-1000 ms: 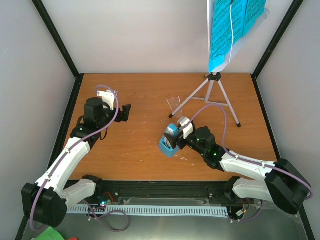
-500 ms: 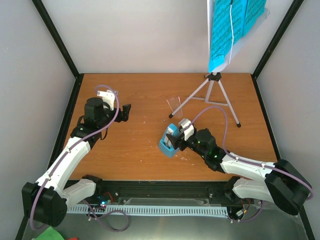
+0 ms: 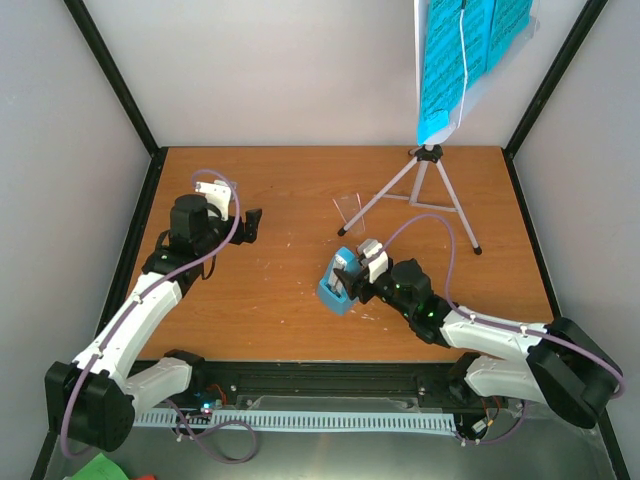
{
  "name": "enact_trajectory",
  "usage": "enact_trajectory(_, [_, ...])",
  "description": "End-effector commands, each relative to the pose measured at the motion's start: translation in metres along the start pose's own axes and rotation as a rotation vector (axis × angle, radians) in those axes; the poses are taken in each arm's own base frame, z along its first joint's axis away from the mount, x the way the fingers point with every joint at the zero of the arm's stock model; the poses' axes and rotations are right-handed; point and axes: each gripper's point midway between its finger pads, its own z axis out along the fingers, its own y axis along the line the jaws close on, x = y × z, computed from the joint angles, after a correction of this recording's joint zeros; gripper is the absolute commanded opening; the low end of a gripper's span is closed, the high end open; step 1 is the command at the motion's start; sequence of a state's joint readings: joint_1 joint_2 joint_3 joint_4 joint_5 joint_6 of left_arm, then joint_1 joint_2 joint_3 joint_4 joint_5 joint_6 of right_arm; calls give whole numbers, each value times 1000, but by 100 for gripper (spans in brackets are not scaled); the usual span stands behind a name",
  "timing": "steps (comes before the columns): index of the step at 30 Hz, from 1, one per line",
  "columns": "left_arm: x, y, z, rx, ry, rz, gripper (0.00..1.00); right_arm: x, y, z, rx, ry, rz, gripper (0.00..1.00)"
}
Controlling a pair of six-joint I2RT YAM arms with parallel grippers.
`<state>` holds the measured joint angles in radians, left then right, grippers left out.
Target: Pack up the instrument practice props
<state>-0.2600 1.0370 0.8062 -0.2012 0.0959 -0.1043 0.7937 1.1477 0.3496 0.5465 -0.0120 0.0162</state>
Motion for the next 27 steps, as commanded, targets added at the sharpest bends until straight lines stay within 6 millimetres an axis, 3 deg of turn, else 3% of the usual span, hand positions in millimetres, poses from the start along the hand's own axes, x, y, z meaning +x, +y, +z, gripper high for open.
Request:
enact_trajectory(1, [-5,2,1,-12,-20,27,99,-4,1,1,3,-31,2,76])
enact_trajectory(27, [-1,-1,5,10,-5,28,99,-4,4,4,-17,-41,37,66])
